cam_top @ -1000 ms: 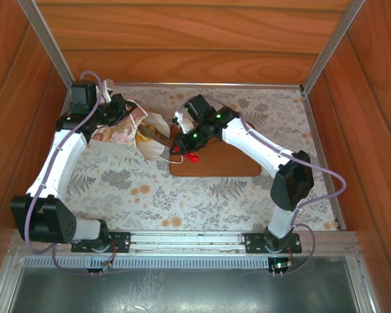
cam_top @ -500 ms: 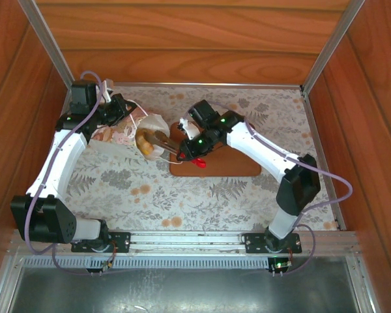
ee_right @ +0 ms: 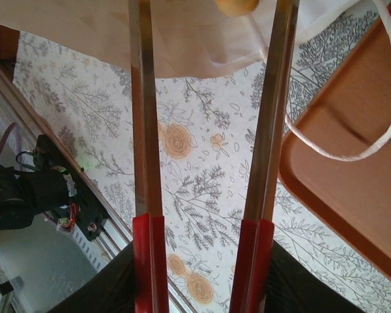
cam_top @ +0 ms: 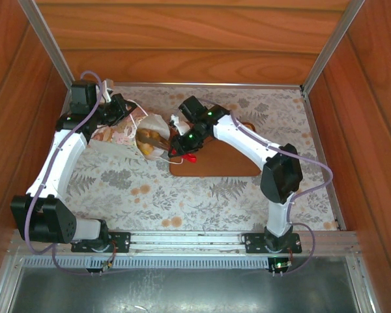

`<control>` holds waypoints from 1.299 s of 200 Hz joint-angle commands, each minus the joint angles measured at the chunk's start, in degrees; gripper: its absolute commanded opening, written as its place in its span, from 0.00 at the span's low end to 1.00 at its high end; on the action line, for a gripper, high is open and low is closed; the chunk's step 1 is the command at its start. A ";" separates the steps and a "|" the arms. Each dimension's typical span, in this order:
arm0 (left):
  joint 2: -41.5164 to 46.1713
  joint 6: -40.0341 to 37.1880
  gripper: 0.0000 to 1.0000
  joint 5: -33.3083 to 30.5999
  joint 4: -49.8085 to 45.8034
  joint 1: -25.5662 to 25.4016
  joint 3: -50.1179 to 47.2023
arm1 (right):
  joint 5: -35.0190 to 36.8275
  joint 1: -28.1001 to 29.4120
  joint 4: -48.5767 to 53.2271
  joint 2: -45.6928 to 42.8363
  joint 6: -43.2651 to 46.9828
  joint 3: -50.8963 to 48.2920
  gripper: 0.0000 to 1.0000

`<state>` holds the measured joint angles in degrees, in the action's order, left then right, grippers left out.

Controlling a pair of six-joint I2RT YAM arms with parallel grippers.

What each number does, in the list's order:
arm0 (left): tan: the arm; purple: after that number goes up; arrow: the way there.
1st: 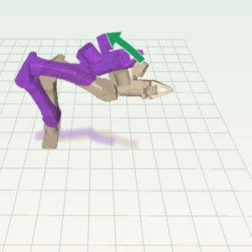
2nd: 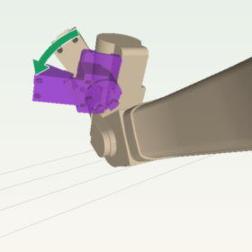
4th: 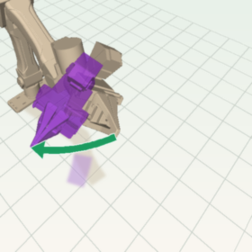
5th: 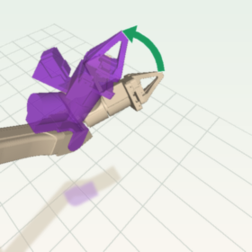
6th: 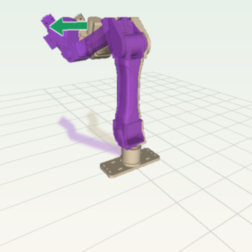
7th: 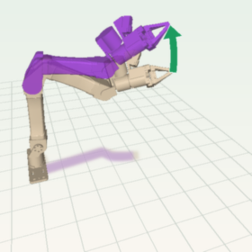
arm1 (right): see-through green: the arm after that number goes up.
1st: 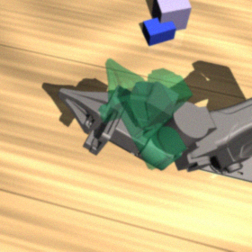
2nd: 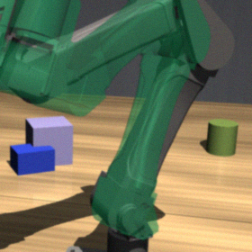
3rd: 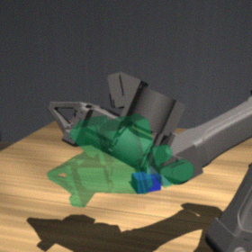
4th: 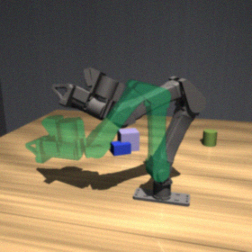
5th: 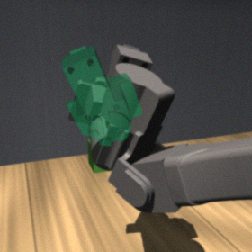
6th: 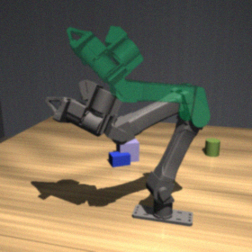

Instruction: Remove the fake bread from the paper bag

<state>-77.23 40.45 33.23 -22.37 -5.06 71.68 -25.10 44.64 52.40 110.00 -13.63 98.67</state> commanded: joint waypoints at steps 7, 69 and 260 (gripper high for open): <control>0.24 -0.15 0.00 0.18 -0.02 -0.28 1.01 | -1.48 0.36 3.47 1.09 0.13 2.49 0.42; 0.41 -0.10 0.00 0.38 -0.03 -0.24 1.01 | -0.46 0.52 4.08 0.21 0.16 2.36 0.32; 1.93 -0.63 0.00 1.06 0.38 -0.28 -0.34 | 15.88 0.21 17.72 -40.31 -8.23 -23.29 0.32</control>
<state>-77.17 40.40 33.39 -22.35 -5.06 71.66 -15.07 44.66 66.37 74.26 -17.74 76.95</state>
